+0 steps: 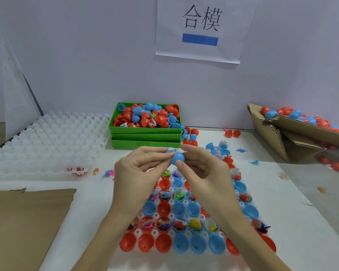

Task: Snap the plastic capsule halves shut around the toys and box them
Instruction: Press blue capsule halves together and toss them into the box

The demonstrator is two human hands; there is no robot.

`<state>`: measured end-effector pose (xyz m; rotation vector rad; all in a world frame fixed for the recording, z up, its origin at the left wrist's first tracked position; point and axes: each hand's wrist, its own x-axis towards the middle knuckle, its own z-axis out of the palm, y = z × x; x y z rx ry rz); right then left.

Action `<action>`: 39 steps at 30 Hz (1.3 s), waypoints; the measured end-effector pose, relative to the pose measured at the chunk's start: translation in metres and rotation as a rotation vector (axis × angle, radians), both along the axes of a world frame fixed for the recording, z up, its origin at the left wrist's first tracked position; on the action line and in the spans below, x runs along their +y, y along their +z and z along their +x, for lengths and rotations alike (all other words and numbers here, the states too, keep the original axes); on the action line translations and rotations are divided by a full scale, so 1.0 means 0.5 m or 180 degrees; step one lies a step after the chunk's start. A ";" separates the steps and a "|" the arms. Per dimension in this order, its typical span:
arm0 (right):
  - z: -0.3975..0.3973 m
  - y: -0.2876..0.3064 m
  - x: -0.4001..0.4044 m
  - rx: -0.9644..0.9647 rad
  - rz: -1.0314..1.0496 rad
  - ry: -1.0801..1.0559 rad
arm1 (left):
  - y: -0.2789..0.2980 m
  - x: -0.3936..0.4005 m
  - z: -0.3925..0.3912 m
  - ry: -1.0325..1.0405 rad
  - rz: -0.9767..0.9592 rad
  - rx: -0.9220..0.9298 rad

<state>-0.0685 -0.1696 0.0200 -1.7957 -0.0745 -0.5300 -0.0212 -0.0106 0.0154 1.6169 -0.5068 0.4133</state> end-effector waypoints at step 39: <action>-0.007 0.024 -0.013 -0.0143 0.0335 0.0466 | 0.003 -0.003 -0.008 -0.0196 -0.0359 0.0481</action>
